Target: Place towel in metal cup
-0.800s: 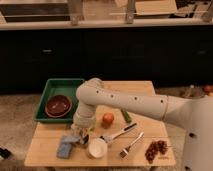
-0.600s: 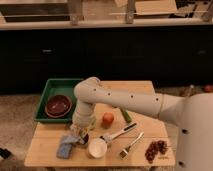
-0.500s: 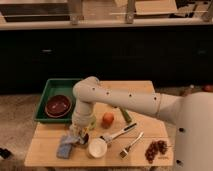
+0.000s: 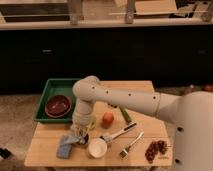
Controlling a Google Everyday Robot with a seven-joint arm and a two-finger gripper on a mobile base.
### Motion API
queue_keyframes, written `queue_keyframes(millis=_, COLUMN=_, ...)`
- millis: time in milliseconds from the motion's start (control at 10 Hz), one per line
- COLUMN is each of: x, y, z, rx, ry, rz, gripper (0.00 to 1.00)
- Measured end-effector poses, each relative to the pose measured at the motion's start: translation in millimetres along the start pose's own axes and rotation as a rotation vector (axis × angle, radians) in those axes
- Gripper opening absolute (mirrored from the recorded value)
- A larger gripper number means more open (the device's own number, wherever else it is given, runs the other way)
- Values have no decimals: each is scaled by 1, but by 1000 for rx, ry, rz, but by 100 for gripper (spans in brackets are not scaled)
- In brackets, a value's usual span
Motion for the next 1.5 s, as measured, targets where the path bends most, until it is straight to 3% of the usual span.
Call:
queue_keyframes(millis=400, x=2, y=3, z=-2, rx=-9, ry=-6, rz=-4, gripper=78)
queue_keyframes(millis=700, x=1, y=2, z=-2, rx=-15, ry=-14, rz=-18, gripper=80)
queue_keyframes(millis=1000, x=-2, y=1, z=-5, rx=8, ry=-20, rz=-51, gripper=80)
queue_keyframes(millis=1500, x=-4, y=2, z=-15, rx=52, ry=29, rz=-55, gripper=80)
